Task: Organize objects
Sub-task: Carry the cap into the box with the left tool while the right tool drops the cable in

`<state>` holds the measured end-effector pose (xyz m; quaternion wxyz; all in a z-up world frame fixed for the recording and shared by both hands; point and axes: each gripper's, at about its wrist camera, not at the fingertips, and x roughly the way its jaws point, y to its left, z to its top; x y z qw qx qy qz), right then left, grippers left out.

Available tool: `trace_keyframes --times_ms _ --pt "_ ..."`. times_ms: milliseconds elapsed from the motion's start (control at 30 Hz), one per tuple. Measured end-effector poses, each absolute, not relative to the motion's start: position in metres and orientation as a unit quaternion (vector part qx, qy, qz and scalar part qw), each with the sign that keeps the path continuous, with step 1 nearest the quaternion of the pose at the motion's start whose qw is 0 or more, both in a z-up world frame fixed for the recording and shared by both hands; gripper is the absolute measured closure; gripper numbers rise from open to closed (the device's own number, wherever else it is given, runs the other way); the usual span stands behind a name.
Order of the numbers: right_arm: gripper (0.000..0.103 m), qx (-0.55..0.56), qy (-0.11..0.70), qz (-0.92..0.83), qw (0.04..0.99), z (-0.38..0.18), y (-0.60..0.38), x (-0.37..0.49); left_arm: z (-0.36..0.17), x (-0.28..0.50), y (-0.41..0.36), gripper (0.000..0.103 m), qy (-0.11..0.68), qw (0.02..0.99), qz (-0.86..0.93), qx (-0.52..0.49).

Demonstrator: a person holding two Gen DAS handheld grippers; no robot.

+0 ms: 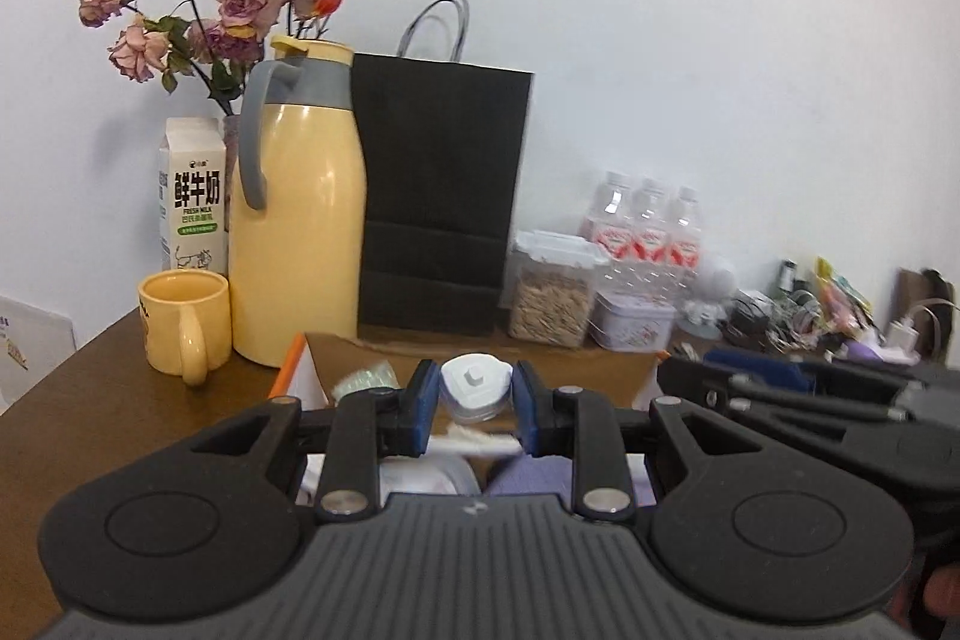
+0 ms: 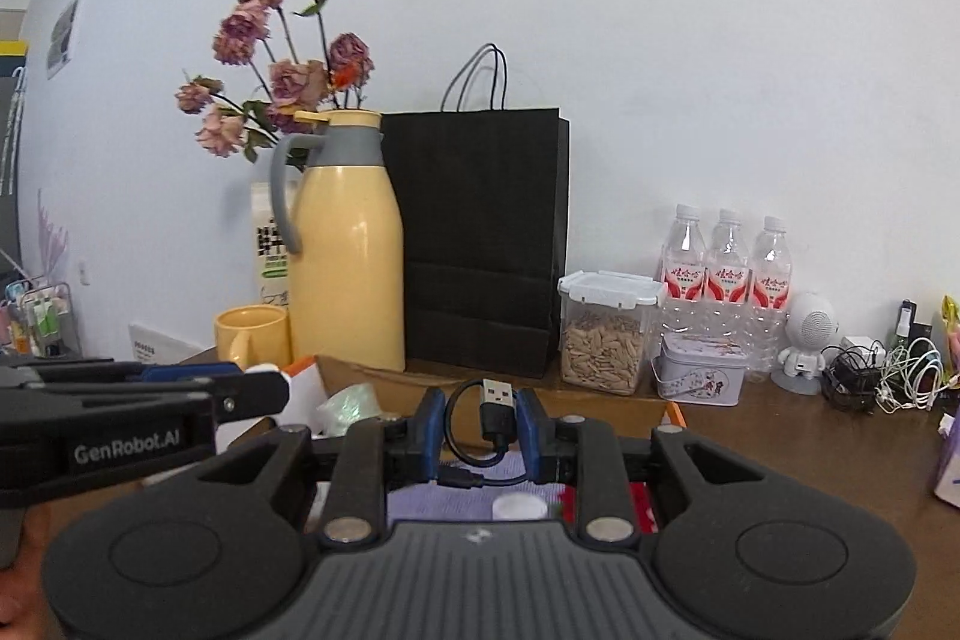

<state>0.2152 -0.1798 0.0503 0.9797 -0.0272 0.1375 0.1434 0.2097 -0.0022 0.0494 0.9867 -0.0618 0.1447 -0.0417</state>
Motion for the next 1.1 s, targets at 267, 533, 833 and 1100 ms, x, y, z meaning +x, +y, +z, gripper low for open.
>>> trace_keyframes --times_ms 267,533,833,1100 --pt "0.079 -0.025 0.165 0.123 0.978 0.020 -0.179 0.252 0.031 0.250 -0.002 0.076 0.168 0.983 -0.002 -0.073" --pt "0.076 -0.022 0.179 0.114 0.977 0.011 -0.183 0.246 0.023 0.243 -0.001 0.060 0.169 0.984 0.000 -0.051" --pt "0.019 -0.012 0.168 0.106 0.980 0.012 -0.193 0.235 0.029 0.228 0.001 0.000 0.138 0.989 0.025 -0.036" --pt "0.000 -0.012 0.148 0.093 0.985 0.016 -0.196 0.225 0.031 0.219 0.002 0.000 0.128 0.991 0.028 -0.042"
